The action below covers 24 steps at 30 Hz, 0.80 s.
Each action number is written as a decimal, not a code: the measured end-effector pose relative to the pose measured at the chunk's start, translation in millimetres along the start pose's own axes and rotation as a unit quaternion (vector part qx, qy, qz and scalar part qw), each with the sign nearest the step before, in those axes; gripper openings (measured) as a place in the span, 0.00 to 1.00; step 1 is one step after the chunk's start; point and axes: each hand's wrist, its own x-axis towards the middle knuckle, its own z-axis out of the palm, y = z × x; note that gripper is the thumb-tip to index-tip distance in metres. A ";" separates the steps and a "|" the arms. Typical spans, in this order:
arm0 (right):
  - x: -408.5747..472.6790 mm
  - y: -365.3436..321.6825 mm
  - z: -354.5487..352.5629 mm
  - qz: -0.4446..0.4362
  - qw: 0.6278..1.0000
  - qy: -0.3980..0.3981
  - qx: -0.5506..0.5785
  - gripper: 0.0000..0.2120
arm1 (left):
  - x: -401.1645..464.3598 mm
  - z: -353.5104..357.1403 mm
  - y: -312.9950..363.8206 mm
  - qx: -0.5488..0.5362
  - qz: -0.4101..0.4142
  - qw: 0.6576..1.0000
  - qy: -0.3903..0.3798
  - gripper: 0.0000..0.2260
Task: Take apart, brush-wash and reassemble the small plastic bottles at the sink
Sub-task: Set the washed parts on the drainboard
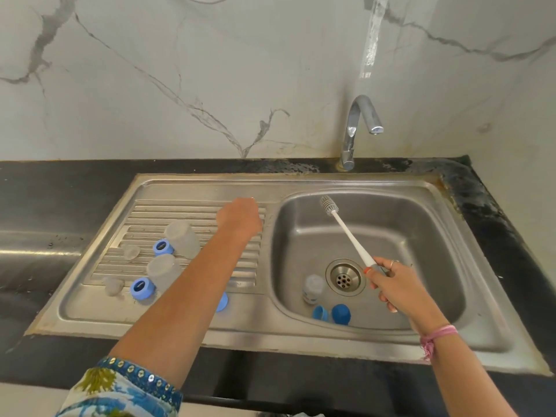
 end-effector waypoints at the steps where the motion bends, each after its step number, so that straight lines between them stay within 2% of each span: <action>1: 0.9 2.3 -5.9 -0.005 1.000 0.000 -0.025 0.09 | -2.8 3.5 11.7 -0.033 0.025 0.999 0.013 0.14; 4: 1.3 10.5 -24.6 -0.024 0.992 0.004 -0.124 0.07 | -15.9 20.5 50.1 -0.220 0.120 0.968 0.014 0.10; 6: -0.3 17.6 -37.7 -0.002 0.995 -0.015 -0.103 0.07 | -27.0 39.5 77.8 -0.273 0.167 0.947 -0.006 0.11; 8: 4.0 30.2 -50.3 0.006 0.986 -0.008 -0.168 0.12 | -31.0 68.9 101.5 -0.227 0.189 0.955 -0.038 0.12; 10: 10.1 44.2 -65.3 0.016 0.962 0.007 -0.273 0.17 | -32.4 98.2 123.1 -0.205 0.164 0.959 -0.109 0.10; 11: 12.0 48.6 -72.1 0.019 0.958 0.005 -0.287 0.18 | -32.8 111.6 132.1 -0.185 0.153 0.960 -0.141 0.09; 15: 17.9 57.0 -92.4 0.008 0.963 -0.012 -0.268 0.17 | -35.5 146.8 145.7 -0.072 0.144 0.965 -0.208 0.14; 18: 25.8 58.5 -100.6 0.001 0.963 -0.015 -0.268 0.15 | -31.6 161.1 144.9 -0.025 0.137 0.958 -0.250 0.15; 24: 52.8 66.2 -101.8 -0.009 0.965 -0.032 -0.260 0.16 | -30.3 178.5 153.4 0.046 0.191 0.940 -0.278 0.20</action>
